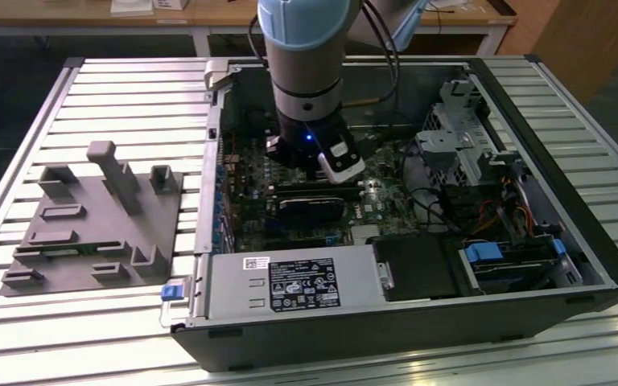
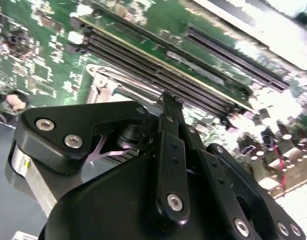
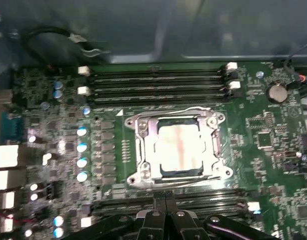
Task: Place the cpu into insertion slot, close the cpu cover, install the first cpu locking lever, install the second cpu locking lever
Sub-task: 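Install the second cpu locking lever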
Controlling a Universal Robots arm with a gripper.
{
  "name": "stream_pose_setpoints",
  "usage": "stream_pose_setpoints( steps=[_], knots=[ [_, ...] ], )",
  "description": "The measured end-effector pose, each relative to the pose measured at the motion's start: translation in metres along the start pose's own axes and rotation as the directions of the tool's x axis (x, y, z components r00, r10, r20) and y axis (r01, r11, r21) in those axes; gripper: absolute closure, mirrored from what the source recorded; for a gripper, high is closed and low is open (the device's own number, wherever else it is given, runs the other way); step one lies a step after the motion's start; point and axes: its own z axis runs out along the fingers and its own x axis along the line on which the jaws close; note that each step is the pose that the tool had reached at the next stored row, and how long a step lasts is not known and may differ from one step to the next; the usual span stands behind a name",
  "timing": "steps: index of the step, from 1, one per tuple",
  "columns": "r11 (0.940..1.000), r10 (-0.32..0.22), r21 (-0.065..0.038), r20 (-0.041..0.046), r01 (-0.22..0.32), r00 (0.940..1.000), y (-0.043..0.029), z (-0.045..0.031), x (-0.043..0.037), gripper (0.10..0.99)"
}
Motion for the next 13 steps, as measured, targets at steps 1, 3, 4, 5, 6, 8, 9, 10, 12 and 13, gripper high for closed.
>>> stream_pose_setpoints(
  steps=[1, 3, 4, 5, 6, 8, 9, 10, 12, 13],
  knots=[
    [1.0, 0.0, 0.001, 0.0001, 0.0, 1.0, 0.002, 0.0005, -0.0013, 0.98],
    [1.0, 0.0, 0.005, 0.0004, 0.0, 1.0, 0.0058, 0.0015, -0.0037, 0.98],
    [1.0, -0.001, 0.007, 0.0006, 0.001, 1.0, 0.0077, 0.002, -0.0051, 0.98],
    [1.0, -0.001, 0.009, 0.0007, 0.001, 1.0, 0.0094, 0.0025, -0.0063, 0.98],
    [0.9999, -0.001, 0.011, 0.0009, 0.001, 1.0, 0.0111, 0.0029, -0.0075, 0.98],
    [0.9999, -0.002, 0.016, 0.0012, 0.002, 1.0, 0.0145, 0.0038, -0.0099, 0.98],
    [0.9998, -0.002, 0.019, 0.0015, 0.002, 1.0, 0.0166, 0.0044, -0.011, 0.98],
    [0.9998, -0.002, 0.022, 0.0018, 0.002, 1.0, 0.0191, 0.0049, -0.0119, 0.98],
    [0.9996, -0.003, 0.03, 0.0023, 0.003, 1.0, 0.0243, 0.0061, -0.0135, 0.98],
    [0.9994, -0.003, 0.034, 0.0026, 0.003, 1.0, 0.027, 0.0068, -0.0141, 0.98]
  ],
)
